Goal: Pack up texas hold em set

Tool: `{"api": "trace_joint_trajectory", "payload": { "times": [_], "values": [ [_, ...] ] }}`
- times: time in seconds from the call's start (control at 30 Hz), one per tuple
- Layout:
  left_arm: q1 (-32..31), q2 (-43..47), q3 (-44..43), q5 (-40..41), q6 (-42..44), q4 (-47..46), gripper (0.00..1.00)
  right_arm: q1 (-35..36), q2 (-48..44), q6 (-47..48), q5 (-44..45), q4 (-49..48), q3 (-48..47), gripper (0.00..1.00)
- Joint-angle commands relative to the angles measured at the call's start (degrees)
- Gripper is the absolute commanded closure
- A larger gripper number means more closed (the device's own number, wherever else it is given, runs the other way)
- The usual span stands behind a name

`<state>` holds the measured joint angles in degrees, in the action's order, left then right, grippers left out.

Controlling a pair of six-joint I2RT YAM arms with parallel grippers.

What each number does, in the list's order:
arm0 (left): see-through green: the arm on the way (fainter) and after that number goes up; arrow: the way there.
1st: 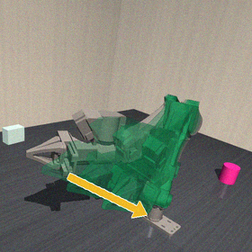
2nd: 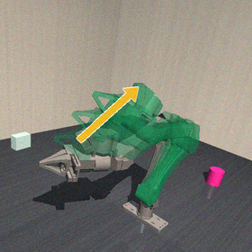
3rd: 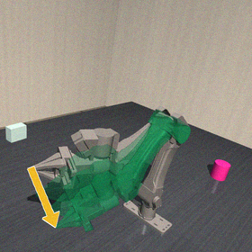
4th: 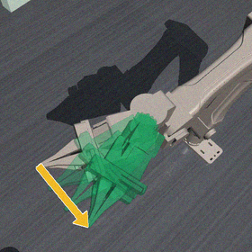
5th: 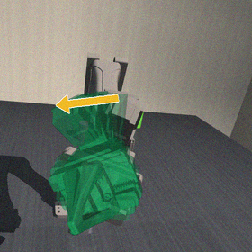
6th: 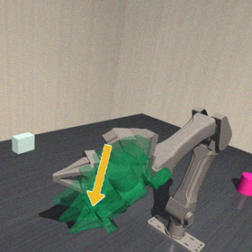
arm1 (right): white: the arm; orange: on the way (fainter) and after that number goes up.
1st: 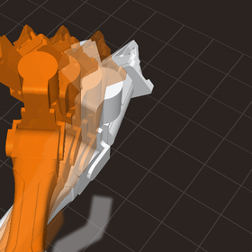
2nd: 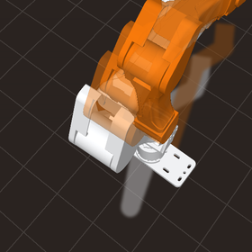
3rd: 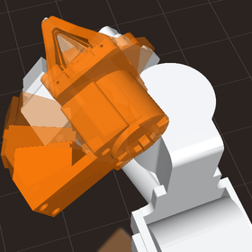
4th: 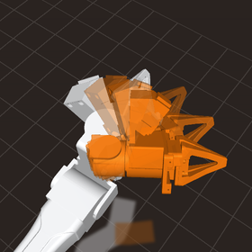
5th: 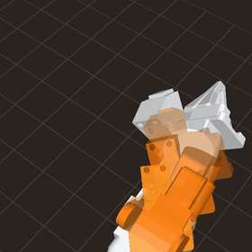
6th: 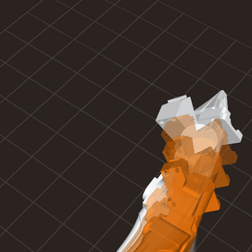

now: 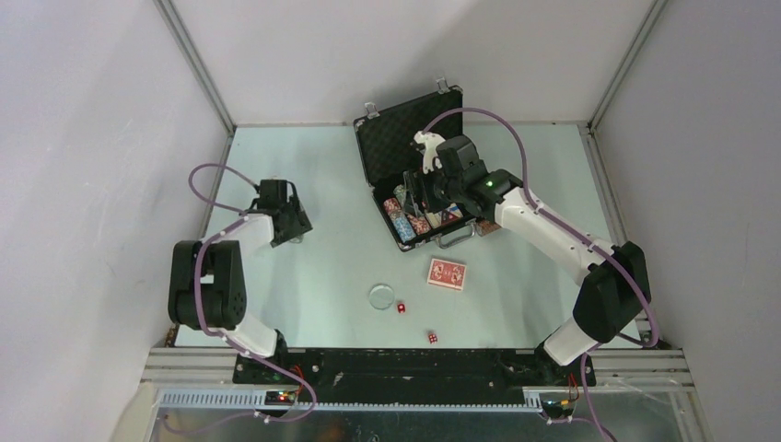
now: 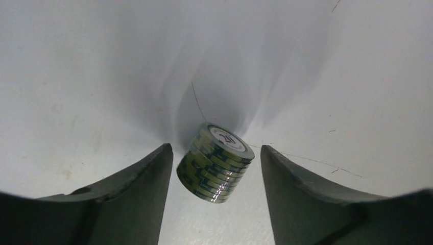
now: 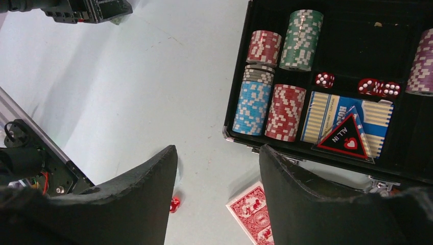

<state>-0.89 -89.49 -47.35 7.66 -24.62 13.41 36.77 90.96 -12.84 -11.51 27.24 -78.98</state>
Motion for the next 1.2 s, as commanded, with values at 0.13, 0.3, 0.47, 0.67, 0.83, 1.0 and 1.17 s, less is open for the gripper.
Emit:
{"api": "trace_joint_trajectory", "payload": {
  "times": [0.13, 0.3, 0.47, 0.67, 0.83, 1.0, 1.17],
  "values": [
    [0.6, 0.2, 0.6, -7.9, -1.2, -2.8, 0.48, 0.0, -2.2, -1.3, -3.0, -1.7, 0.3, 0.38],
    [-1.4, 2.3, 2.0, -10.4, -1.6, -3.9, 0.57, 0.0, -2.4, -1.8, -4.9, -1.8, 0.4, 0.38],
    [-4.7, 5.0, 2.9, -13.8, -4.8, -7.0, 0.62, 0.0, -2.6, -1.9, -5.0, -1.4, 0.4, 0.39],
    [-9.2, 9.2, 4.7, -14.2, -13.5, -16.4, 0.71, -0.9, -3.6, -3.1, -5.6, -3.4, 2.6, 0.39],
    [-12.2, 8.4, 7.9, -16.5, -27.0, -34.6, 0.72, -1.7, -5.4, -4.1, -5.2, -5.0, 4.7, 0.4],
    [-15.3, 2.1, 6.1, -17.3, -36.7, -46.1, 0.73, -2.5, -9.1, -5.1, -1.8, -6.9, 7.5, 0.4],
    [-17.5, -3.6, 0.9, -16.9, -38.7, -48.2, 0.72, -4.7, -12.6, -5.8, -0.8, -8.4, 11.1, 0.4]
  ]
}}
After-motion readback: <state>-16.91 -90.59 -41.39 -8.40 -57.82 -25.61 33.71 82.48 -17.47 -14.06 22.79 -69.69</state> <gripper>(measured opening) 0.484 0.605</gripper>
